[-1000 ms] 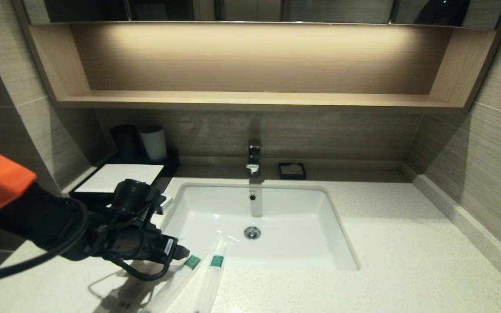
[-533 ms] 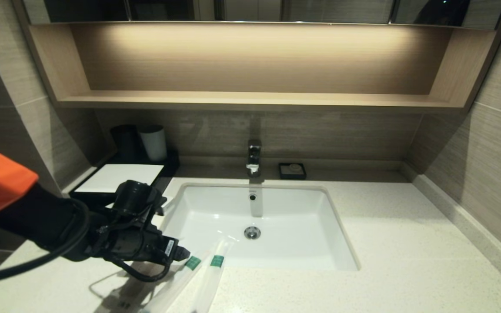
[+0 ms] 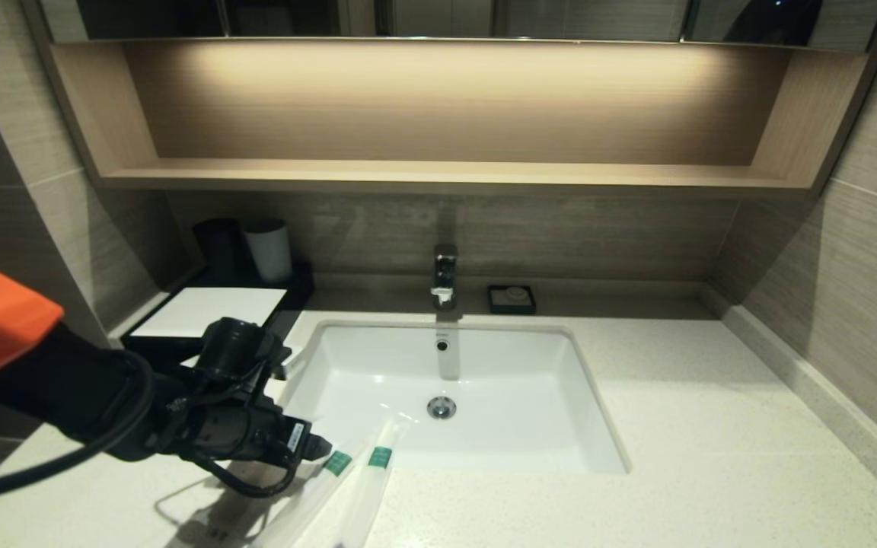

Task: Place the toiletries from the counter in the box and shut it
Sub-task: Pick up the bathroom toiletry

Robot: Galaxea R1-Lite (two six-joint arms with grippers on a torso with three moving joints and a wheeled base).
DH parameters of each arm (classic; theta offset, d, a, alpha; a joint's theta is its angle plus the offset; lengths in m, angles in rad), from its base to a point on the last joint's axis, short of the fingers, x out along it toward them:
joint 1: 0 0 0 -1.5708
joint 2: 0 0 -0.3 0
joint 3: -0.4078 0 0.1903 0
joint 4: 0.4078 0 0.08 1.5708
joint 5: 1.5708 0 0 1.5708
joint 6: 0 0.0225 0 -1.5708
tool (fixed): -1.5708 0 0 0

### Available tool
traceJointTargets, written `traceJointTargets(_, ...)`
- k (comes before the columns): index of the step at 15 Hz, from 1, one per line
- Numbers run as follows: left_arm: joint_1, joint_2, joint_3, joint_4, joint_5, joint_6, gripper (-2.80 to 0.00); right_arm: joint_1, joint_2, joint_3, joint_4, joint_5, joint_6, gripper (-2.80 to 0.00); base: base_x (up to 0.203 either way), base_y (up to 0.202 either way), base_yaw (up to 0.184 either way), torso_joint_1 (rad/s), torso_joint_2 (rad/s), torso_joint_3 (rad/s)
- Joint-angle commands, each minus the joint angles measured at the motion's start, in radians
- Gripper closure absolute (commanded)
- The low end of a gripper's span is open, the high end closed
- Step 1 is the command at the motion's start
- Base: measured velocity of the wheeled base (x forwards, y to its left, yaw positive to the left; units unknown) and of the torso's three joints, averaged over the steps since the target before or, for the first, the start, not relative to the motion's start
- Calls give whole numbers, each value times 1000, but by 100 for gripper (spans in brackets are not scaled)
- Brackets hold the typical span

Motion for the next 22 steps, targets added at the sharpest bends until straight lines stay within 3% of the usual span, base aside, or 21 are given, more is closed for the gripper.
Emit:
traceJointTargets(1,0,2,-1,-1,0,-2,-280,0,1,0,0,-1,0,0,0,0,0,0,0,0)
traceJointTargets(4,0,2,-4,-4,23,-2,-280,0,1,0,0,-1,0,0,0,0,0,0,0,0)
traceJointTargets(5,0,1,-4,-4,25,-2,0,0,1,0,0,-1,0,0,0,0,0,0,0,0)
traceJointTargets(22,2,-70,-19,-21,55,-1,0,0,1,0,0,-1,0,0,0,0,0,0,0,0)
